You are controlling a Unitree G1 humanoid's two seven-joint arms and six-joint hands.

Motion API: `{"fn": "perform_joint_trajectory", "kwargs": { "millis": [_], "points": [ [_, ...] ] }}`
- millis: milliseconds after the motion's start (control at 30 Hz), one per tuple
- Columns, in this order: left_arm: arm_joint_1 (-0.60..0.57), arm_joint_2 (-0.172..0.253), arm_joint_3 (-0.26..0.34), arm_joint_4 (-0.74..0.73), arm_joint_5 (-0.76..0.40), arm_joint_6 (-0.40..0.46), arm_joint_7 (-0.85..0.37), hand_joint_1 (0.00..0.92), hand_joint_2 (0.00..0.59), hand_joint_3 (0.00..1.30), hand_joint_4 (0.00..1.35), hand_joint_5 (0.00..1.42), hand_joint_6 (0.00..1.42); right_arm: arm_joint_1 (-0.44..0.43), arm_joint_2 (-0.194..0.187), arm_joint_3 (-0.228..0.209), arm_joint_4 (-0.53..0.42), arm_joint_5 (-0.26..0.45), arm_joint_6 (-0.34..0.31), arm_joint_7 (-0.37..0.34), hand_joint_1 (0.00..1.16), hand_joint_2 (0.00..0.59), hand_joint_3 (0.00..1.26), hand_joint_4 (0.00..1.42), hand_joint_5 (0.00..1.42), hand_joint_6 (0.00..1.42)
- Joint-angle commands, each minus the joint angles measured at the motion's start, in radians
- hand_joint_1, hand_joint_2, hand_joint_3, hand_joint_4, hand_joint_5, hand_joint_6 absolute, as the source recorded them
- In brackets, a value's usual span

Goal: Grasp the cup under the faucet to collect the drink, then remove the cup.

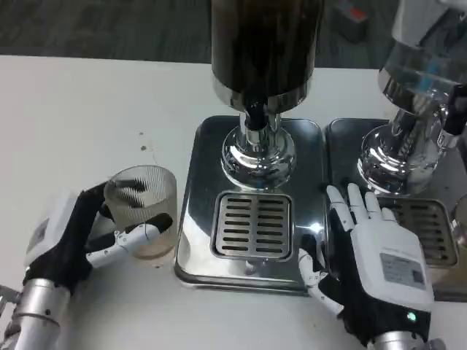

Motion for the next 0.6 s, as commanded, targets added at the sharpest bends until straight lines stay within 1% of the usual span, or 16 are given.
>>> {"fn": "perform_joint_trajectory", "kwargs": {
  "millis": [33, 233, 400, 600],
  "points": [
    [0.017, 0.002, -0.004, 0.006, 0.006, 0.013, -0.003, 0.359, 0.096, 0.56, 0.62, 0.78, 0.79, -0.005, 0.011, -0.002, 0.006, 0.012, 0.0, -0.014, 0.36, 0.53, 0.1, 0.0, 0.01, 0.06],
    [0.02, 0.003, 0.0, -0.001, 0.011, 0.004, 0.031, 0.359, 0.093, 0.57, 0.64, 0.79, 0.79, -0.005, 0.013, -0.002, 0.007, 0.014, -0.002, -0.015, 0.36, 0.53, 0.1, 0.0, 0.02, 0.06],
    [0.025, 0.004, 0.013, -0.011, 0.015, -0.019, 0.074, 0.362, 0.099, 0.59, 0.64, 0.8, 0.8, -0.008, 0.012, -0.003, 0.01, 0.015, -0.003, -0.016, 0.36, 0.53, 0.1, 0.0, 0.02, 0.06],
    [0.023, 0.01, 0.019, -0.026, 0.02, -0.049, 0.117, 0.401, 0.103, 0.64, 0.69, 0.83, 0.82, -0.011, 0.011, -0.003, 0.014, 0.016, -0.005, -0.02, 0.36, 0.53, 0.1, 0.0, 0.03, 0.06]
  ]
}}
